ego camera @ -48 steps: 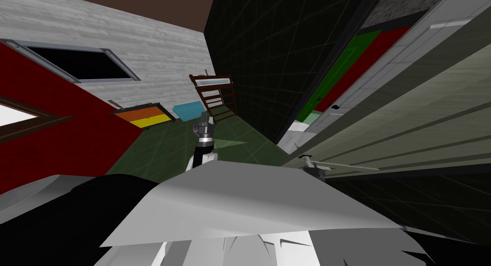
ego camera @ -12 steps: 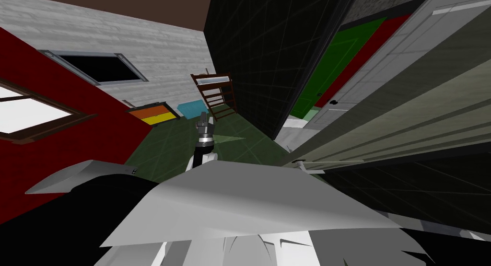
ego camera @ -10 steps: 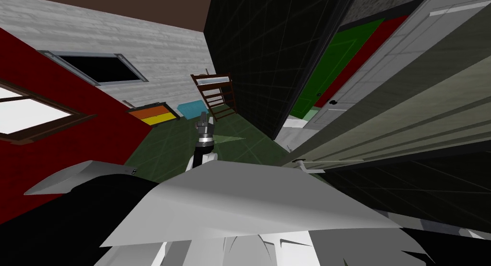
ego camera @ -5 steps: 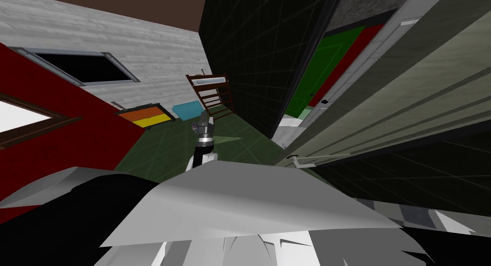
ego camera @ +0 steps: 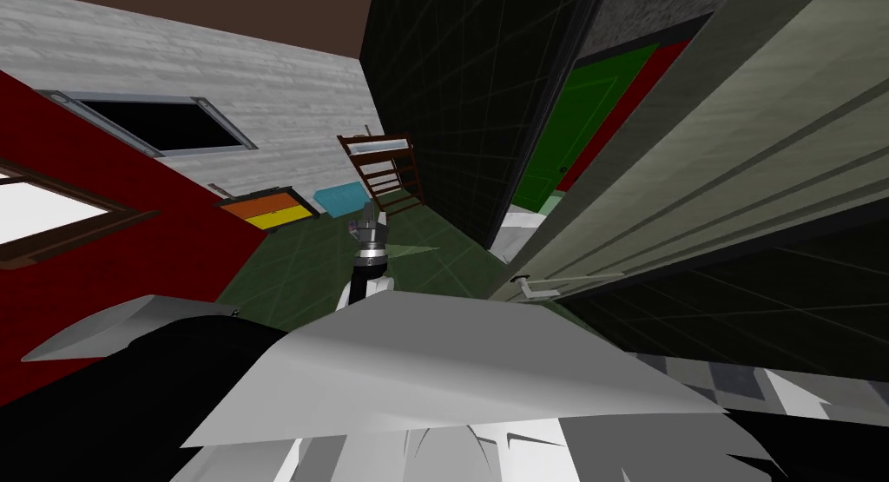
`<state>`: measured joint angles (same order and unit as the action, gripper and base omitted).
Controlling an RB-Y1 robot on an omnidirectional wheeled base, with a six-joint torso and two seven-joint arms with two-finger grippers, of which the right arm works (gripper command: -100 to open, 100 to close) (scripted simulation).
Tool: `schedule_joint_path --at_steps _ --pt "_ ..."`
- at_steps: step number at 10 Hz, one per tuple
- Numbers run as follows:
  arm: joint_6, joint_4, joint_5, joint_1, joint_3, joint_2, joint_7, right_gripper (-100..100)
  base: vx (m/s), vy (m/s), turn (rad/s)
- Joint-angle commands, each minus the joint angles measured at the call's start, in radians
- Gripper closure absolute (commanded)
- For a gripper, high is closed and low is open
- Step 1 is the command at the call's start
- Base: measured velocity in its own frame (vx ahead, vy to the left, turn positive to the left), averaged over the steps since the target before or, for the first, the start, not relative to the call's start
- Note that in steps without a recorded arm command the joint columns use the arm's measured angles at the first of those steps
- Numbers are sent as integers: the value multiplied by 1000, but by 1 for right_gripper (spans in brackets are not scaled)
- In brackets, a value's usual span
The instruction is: Pull the door open
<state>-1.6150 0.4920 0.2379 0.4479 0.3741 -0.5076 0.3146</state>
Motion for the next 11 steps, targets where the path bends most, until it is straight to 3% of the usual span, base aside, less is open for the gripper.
schedule_joint_path --at_steps 1,4,6,8,9,11 --pt "-5 3 0 7 0 2 -4 -100 -122 -27 12" --pt "11 0 7 -4 -8 -1 4 -100 64 35 65" --pt "46 -11 26 -33 -29 -4 24 -100 153 125 159" --pt "46 -11 26 -33 -29 -4 24 -100 64 39 57" --pt "76 -23 44 -62 -51 -8 43 -100 -13 -24 236" --pt "91 -29 54 -78 -63 -9 53 -100 -48 -45 122"
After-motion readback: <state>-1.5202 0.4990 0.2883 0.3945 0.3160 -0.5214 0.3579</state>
